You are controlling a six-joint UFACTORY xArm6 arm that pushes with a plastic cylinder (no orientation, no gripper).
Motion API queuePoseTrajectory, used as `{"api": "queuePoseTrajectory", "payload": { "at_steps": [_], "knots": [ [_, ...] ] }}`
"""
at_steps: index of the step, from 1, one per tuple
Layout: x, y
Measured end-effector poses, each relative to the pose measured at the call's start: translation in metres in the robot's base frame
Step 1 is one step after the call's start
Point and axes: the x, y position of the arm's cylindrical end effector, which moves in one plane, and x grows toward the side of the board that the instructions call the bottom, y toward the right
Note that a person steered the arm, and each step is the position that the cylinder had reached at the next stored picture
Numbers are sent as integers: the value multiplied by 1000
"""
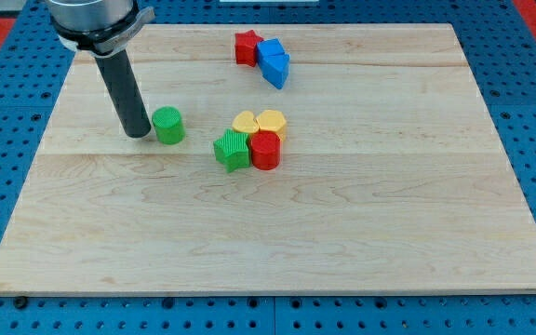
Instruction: Slide the green circle towards the center of the board
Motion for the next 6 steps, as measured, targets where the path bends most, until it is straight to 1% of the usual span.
{"api": "queuePoseTrajectory", "payload": {
  "at_steps": [1,3,6],
  "knots": [
    [-14,0],
    [-2,32],
    [0,59]
  ]
}}
